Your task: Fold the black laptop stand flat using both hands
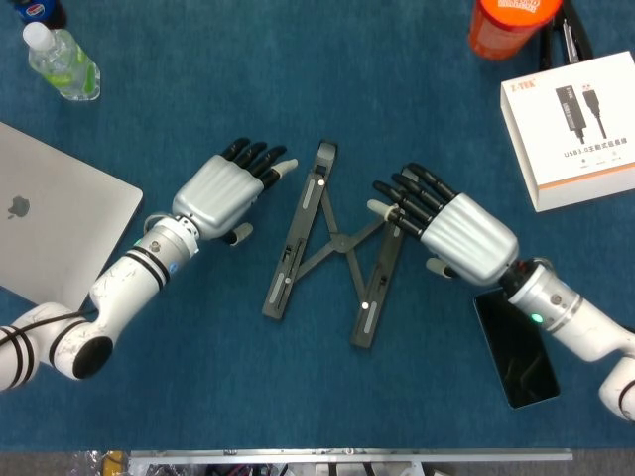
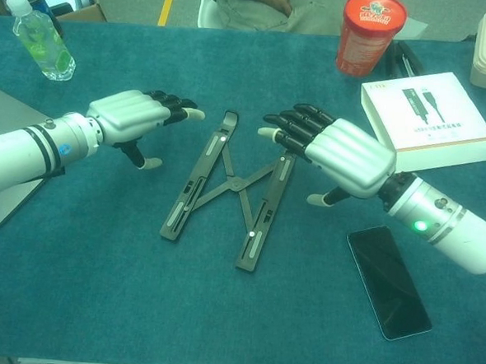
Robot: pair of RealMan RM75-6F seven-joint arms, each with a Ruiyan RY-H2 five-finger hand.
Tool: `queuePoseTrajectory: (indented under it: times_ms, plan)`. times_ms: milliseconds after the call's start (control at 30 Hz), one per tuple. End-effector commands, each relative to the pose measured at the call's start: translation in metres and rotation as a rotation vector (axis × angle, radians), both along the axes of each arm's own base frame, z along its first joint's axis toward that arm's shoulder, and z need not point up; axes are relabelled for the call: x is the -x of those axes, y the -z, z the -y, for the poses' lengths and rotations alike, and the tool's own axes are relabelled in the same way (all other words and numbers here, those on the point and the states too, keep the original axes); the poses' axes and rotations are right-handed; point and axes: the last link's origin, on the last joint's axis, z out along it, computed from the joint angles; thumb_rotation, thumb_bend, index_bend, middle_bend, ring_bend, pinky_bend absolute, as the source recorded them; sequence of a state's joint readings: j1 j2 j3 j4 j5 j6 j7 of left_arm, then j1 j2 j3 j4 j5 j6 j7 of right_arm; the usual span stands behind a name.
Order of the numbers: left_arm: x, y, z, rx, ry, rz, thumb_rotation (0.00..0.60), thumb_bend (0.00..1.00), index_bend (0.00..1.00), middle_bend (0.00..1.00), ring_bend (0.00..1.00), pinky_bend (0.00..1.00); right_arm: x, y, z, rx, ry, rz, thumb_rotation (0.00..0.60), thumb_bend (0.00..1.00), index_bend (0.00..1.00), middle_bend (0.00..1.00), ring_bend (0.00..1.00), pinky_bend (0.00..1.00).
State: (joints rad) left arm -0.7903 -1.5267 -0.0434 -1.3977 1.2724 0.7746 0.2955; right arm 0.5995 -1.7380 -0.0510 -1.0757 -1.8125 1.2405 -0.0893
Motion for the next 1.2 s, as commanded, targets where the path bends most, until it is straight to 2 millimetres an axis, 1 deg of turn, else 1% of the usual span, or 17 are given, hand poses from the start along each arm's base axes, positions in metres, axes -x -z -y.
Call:
queuePoseTrajectory:
  times_ms: [33, 333, 933, 1200]
  plan:
    - [0.0, 0.002, 0.001, 0.006, -0.012, 0.008, 0.6, 0.3, 0.0, 0.0, 0.0, 0.04, -0.001, 0.003, 0.001, -0.001, 0.002, 0.004, 0.6, 0.0, 0.0, 0.0, 0.0, 0.0]
    - [-0.001, 0.011, 0.006, 0.029, -0.051, 0.026, 0.6, 0.3, 0.0, 0.0, 0.0, 0.04, -0.006, 0.014, 0.005, 0.004, 0.006, 0.008, 0.6, 0.0, 0.0, 0.0, 0.0, 0.0]
    - [-0.003, 0.017, 0.011, 0.06, -0.109, 0.064, 0.6, 0.3, 0.0, 0.0, 0.0, 0.04, -0.011, 0.034, 0.014, 0.003, 0.015, 0.001, 0.6, 0.0, 0.0, 0.0, 0.0, 0.0]
    - [-0.002, 0.018, 0.011, 0.067, -0.127, 0.067, 0.6, 0.3, 0.0, 0.0, 0.0, 0.04, -0.016, 0.04, 0.017, 0.004, 0.015, 0.008, 0.6, 0.0, 0.0, 0.0, 0.0, 0.0]
